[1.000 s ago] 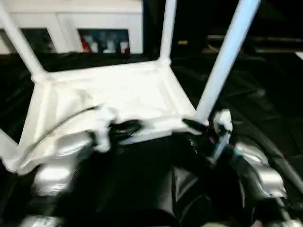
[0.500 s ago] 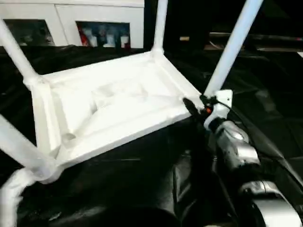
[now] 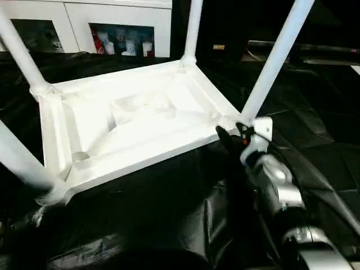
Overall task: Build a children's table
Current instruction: Rotate table base
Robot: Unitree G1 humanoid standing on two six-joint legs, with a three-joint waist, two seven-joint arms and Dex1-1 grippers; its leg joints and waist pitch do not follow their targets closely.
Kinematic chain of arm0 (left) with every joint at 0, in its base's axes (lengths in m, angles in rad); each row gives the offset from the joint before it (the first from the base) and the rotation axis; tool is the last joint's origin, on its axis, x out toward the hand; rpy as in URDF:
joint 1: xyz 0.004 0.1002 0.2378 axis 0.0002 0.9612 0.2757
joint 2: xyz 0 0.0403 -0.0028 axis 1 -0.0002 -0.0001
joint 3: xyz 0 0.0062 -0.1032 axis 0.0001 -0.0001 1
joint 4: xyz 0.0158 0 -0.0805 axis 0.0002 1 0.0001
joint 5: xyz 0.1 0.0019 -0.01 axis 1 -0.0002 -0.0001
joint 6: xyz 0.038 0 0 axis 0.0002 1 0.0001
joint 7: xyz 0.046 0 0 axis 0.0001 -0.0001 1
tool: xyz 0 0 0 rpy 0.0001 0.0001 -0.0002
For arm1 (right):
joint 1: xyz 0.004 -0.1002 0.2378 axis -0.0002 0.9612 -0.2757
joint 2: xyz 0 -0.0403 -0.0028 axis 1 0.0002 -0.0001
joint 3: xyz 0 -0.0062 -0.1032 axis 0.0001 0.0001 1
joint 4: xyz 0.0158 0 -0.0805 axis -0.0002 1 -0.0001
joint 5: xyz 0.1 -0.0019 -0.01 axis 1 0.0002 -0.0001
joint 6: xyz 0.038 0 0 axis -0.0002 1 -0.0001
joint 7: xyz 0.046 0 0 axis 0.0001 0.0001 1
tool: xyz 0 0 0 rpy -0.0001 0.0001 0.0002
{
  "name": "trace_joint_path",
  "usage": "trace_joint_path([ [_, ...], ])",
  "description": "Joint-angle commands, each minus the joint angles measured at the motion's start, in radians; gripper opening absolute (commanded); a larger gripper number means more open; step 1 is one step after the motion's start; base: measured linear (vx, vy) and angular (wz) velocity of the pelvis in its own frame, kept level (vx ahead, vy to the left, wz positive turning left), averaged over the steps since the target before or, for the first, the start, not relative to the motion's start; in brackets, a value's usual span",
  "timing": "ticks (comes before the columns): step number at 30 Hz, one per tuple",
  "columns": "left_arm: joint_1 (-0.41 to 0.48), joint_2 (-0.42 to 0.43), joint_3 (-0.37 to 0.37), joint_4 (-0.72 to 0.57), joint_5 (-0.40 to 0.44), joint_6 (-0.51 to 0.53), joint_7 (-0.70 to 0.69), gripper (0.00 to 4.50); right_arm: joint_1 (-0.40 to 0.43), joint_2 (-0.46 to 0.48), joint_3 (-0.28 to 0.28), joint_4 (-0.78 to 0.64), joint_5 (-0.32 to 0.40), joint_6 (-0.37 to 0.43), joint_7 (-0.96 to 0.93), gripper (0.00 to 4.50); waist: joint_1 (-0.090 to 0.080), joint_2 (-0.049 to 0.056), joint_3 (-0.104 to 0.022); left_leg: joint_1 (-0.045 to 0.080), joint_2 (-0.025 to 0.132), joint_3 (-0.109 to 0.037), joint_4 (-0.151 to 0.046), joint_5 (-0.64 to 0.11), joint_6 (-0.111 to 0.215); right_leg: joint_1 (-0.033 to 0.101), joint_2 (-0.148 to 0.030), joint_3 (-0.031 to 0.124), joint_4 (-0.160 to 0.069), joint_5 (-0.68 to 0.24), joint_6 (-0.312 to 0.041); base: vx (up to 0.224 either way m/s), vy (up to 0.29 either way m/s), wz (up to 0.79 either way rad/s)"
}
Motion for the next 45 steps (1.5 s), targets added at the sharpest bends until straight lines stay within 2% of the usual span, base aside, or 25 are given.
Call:
trace_joint_path([
  [1,-0.045,-0.020,-0.027,-0.042,-0.051,0.010,0.040,3.91,0.024,-0.005,-0.018,-0.041,-0.002,-0.004,-0.024,3.68,-0.009,0.028,-0.060,0.049,0.101,-0.053,-0.096,-0.275,-0.068,0.021,-0.072,0.062,-0.049,-0.101,-0.218,0.000,0.000,0.00],
  [2,-0.088,-0.042,-0.061,-0.043,-0.054,0.007,0.065,4.00,0.038,-0.001,-0.022,-0.047,-0.004,-0.007,-0.033,3.68,-0.007,0.029,-0.058,0.052,0.103,-0.053,-0.100,-0.313,-0.084,0.019,-0.073,0.063,-0.059,-0.156,-0.202,0.000,0.000,0.00],
  [3,-0.116,-0.056,-0.085,-0.041,-0.052,0.003,0.083,4.00,0.046,0.002,-0.024,-0.050,-0.006,-0.009,-0.039,3.68,-0.009,0.021,-0.055,0.052,0.100,-0.058,-0.098,-0.354,-0.093,0.019,-0.078,0.067,-0.064,-0.218,-0.191,0.000,0.000,0.00],
  [4,-0.138,-0.062,-0.105,-0.024,-0.040,-0.009,0.095,4.13,0.051,0.003,-0.020,-0.053,-0.013,-0.010,-0.047,3.68,-0.009,0.024,-0.059,0.050,0.102,-0.064,-0.096,-0.371,-0.099,0.025,-0.086,0.070,-0.068,-0.278,-0.176,0.000,0.000,0.00],
  [5,-0.148,-0.062,-0.119,-0.010,-0.026,-0.015,0.100,4.35,0.054,0.004,-0.017,-0.054,-0.018,-0.012,-0.051,3.68,-0.008,0.021,-0.056,0.054,0.101,-0.063,-0.096,-0.382,-0.100,0.020,-0.085,0.071,-0.075,-0.312,-0.164,0.000,0.000,0.00],
  [6,-0.158,-0.058,-0.140,0.010,-0.003,-0.021,0.104,4.35,0.056,0.007,-0.012,-0.056,-0.025,-0.013,-0.056,3.68,-0.013,0.025,-0.063,0.056,0.099,-0.065,-0.092,-0.377,-0.105,0.021,-0.083,0.071,-0.076,-0.325,-0.157,0.000,0.000,0.00],
  [11,-0.095,0.003,-0.166,0.026,0.005,0.027,0.060,4.45,0.066,0.007,0.008,-0.081,-0.044,-0.009,-0.057,3.68,-0.030,0.025,-0.065,0.047,0.101,-0.075,-0.094,-0.393,-0.104,0.025,-0.079,0.068,-0.074,-0.355,-0.161,0.000,0.000,0.00],
  [13,0.011,0.071,-0.158,0.009,-0.006,0.092,0.011,4.45,0.073,0.000,0.008,-0.097,-0.042,0.002,-0.051,3.68,-0.031,0.020,-0.066,0.053,0.101,-0.073,-0.094,-0.402,-0.102,0.019,-0.073,0.067,-0.072,-0.344,-0.164,0.000,0.000,0.00],
  [14,0.064,0.104,-0.153,0.029,0.024,0.087,-0.008,4.45,0.074,-0.006,0.007,-0.095,-0.042,0.004,-0.046,3.68,-0.040,0.016,-0.064,0.042,0.100,-0.075,-0.096,-0.395,-0.089,0.024,-0.074,0.068,-0.069,-0.337,-0.169,0.000,0.000,0.00],
  [15,0.095,0.124,-0.150,0.045,0.047,0.080,-0.019,4.45,0.074,-0.009,0.006,-0.092,-0.043,0.004,-0.042,3.68,-0.041,0.019,-0.064,0.043,0.101,-0.077,-0.098,-0.399,-0.085,0.025,-0.073,0.067,-0.072,-0.355,-0.162,0.000,0.000,0.00],
  [16,0.109,0.133,-0.139,0.075,0.090,0.042,-0.011,4.45,0.073,-0.013,0.007,-0.089,-0.044,0.005,-0.036,3.68,-0.040,0.015,-0.063,0.056,0.102,-0.072,-0.095,-0.416,-0.088,0.014,-0.070,0.069,-0.077,-0.363,-0.162,0.000,0.000,0.00],
  [17,0.109,0.134,-0.137,0.078,0.092,0.040,-0.009,4.45,0.073,-0.013,0.007,-0.089,-0.044,0.006,-0.035,3.68,-0.039,0.018,-0.062,0.060,0.101,-0.072,-0.093,-0.421,-0.088,0.011,-0.071,0.071,-0.079,-0.363,-0.166,0.000,0.000,0.00],
  [18,0.104,0.153,-0.102,0.141,0.145,-0.013,0.011,4.45,0.072,-0.017,0.015,-0.087,-0.047,0.009,-0.020,3.68,-0.038,0.020,-0.060,0.060,0.100,-0.073,-0.093,-0.427,-0.089,0.011,-0.073,0.072,-0.081,-0.363,-0.169,0.000,0.000,0.00],
  [20,0.104,0.171,-0.073,0.180,0.167,-0.038,0.013,4.45,0.072,-0.019,0.024,-0.084,-0.052,0.012,-0.010,3.68,-0.035,0.022,-0.062,0.060,0.101,-0.076,-0.093,-0.426,-0.090,0.015,-0.075,0.073,-0.081,-0.360,-0.169,0.000,0.000,0.00],
  [24,0.131,0.228,-0.006,0.226,0.175,-0.039,-0.011,4.45,0.080,-0.014,0.045,-0.088,-0.061,0.011,0.008,3.68,-0.032,0.021,-0.060,0.066,0.102,-0.075,-0.097,-0.466,-0.102,0.011,-0.071,0.071,-0.078,-0.363,-0.181,0.000,0.000,0.00],
  [26,0.149,0.265,0.042,0.256,0.175,-0.034,-0.019,4.45,0.097,-0.005,0.065,-0.115,-0.041,0.046,0.063,3.68,-0.031,0.022,-0.060,0.064,0.101,-0.078,-0.096,-0.468,-0.095,0.013,-0.074,0.073,-0.078,-0.369,-0.181,0.000,0.000,0.00],
  [30,0.162,0.301,0.077,0.290,0.165,-0.056,-0.045,4.45,0.120,-0.013,0.112,-0.149,-0.030,0.093,0.151,3.68,-0.027,0.022,-0.057,0.073,0.105,-0.082,-0.100,-0.524,-0.108,0.007,-0.073,0.073,-0.083,-0.405,-0.177,0.000,0.000,0.00],
  [33,0.125,0.299,0.087,0.310,0.158,-0.087,-0.056,4.45,0.123,-0.017,0.123,-0.150,-0.026,0.119,0.189,3.68,-0.021,0.026,-0.055,0.082,0.105,-0.082,-0.101,-0.569,-0.125,0.000,-0.073,0.073,-0.087,-0.434,-0.172,0.000,0.000,0.00],
  [35,0.039,0.275,0.079,0.303,0.113,-0.106,-0.032,4.45,0.114,-0.021,0.127,-0.134,-0.034,0.123,0.200,3.68,-0.018,0.021,-0.053,0.083,0.105,-0.083,-0.101,-0.582,-0.131,-0.001,-0.073,0.072,-0.088,-0.439,-0.172,0.000,0.000,0.00],
  [36,0.039,0.275,0.079,0.303,0.113,-0.106,-0.032,4.45,0.114,-0.021,0.127,-0.134,-0.034,0.123,0.200,3.68,-0.012,0.024,-0.054,0.087,0.103,-0.083,-0.100,-0.588,-0.136,-0.001,-0.074,0.071,-0.089,-0.449,-0.170,0.000,0.000,0.00],
  [38,-0.086,0.220,0.001,0.277,0.077,-0.138,0.026,4.45,0.098,-0.019,0.127,-0.118,-0.040,0.128,0.203,3.68,-0.009,0.021,-0.056,0.084,0.104,-0.085,-0.102,-0.588,-0.142,0.005,-0.075,0.069,-0.087,-0.452,-0.165,0.000,0.000,0.00],
  [39,-0.094,0.215,-0.007,0.275,0.077,-0.140,0.030,4.45,0.097,-0.019,0.128,-0.117,-0.040,0.129,0.205,3.68,-0.003,0.021,-0.058,0.091,0.103,-0.082,-0.100,-0.586,-0.147,0.001,-0.074,0.069,-0.087,-0.441,-0.165,0.000,0.000,0.00],
  [41,-0.133,0.188,-0.048,0.265,0.079,-0.152,0.048,4.45,0.092,-0.018,0.136,-0.114,-0.046,0.134,0.211,3.68,-0.003,0.021,-0.060,0.083,0.103,-0.085,-0.100,-0.571,-0.147,0.009,-0.078,0.069,-0.084,-0.435,-0.162,0.000,0.000,0.00],
  [44,-0.187,0.133,-0.119,0.241,0.065,-0.146,0.049,4.45,0.085,-0.011,0.148,-0.099,-0.059,0.131,0.213,3.68,-0.001,0.017,-0.062,0.083,0.102,-0.084,-0.096,-0.548,-0.144,0.009,-0.083,0.071,-0.086,-0.455,-0.155,0.000,0.000,0.00],
  [45,-0.187,0.132,-0.120,0.240,0.065,-0.146,0.049,4.45,0.085,-0.011,0.148,-0.099,-0.059,0.131,0.213,3.68,0.000,0.018,-0.063,0.085,0.102,-0.083,-0.096,-0.548,-0.147,0.007,-0.080,0.070,-0.087,-0.447,-0.159,0.000,0.000,0.00],
])
